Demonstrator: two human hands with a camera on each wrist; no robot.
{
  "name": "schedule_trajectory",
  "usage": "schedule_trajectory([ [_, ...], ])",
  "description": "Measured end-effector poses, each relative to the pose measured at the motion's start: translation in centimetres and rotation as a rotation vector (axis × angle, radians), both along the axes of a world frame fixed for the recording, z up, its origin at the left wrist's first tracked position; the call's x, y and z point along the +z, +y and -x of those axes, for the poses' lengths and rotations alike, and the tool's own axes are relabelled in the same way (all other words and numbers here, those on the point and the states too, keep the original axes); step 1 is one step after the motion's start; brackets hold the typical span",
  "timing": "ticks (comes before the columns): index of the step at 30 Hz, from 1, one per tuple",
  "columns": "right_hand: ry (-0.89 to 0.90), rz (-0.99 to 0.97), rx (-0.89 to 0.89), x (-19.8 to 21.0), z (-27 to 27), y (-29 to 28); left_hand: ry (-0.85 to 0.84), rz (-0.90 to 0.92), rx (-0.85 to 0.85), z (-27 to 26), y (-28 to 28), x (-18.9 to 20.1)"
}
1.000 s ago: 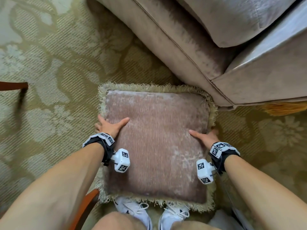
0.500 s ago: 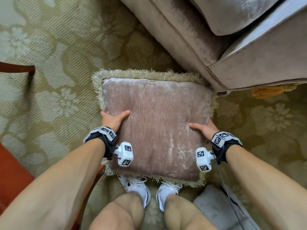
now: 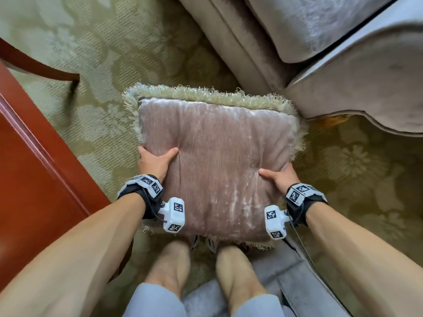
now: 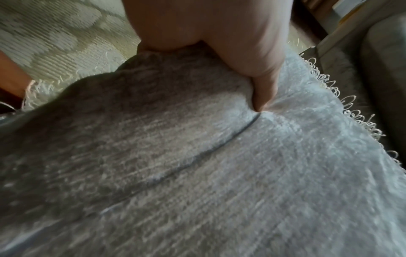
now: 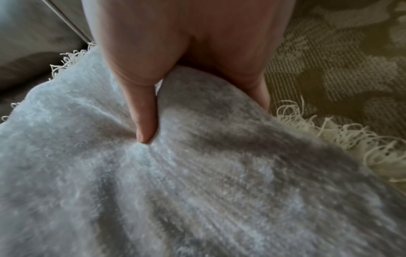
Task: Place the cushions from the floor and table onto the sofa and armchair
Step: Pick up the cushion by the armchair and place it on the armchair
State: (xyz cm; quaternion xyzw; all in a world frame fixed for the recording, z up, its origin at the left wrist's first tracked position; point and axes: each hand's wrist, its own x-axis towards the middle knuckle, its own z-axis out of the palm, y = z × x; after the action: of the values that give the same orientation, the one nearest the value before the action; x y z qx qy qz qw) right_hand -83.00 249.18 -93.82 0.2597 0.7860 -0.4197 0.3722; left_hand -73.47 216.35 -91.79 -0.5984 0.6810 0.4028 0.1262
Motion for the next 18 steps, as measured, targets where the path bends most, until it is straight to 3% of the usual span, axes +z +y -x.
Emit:
schedule_trajectory([
  [8, 0.131, 0.046, -0.065, 12.7, 1.3, -2.3, 0.158, 0.019, 0.051, 0.7, -0.3, 12.8],
  [18, 0.333, 0.215, -0.146, 33.6, 6.2, -4.2, 0.402, 0.107, 0.047, 6.5, -1.8, 33.7],
])
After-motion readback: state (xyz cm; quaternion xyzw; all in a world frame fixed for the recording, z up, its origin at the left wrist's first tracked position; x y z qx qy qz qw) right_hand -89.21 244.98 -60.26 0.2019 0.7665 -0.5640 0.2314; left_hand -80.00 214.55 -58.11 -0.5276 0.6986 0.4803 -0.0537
